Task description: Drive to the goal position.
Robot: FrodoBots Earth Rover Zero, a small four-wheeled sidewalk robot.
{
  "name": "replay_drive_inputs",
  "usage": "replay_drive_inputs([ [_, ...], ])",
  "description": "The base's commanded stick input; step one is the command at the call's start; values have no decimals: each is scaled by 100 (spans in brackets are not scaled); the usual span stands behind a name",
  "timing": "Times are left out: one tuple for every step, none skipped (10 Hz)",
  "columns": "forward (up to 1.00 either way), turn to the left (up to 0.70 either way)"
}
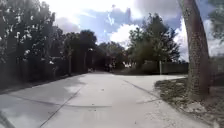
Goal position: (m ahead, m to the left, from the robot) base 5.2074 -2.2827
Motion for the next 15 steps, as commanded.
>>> replay_drive_inputs([
  [100,0],
  [100,0],
  [100,0],
  [100,0],
  [100,0],
  [100,0],
  [100,0],
  [100,0],
  [100,0],
  [100,0],
  [100,0],
  [100,0],
  [100,0],
  [100,0],
  [100,0],
])
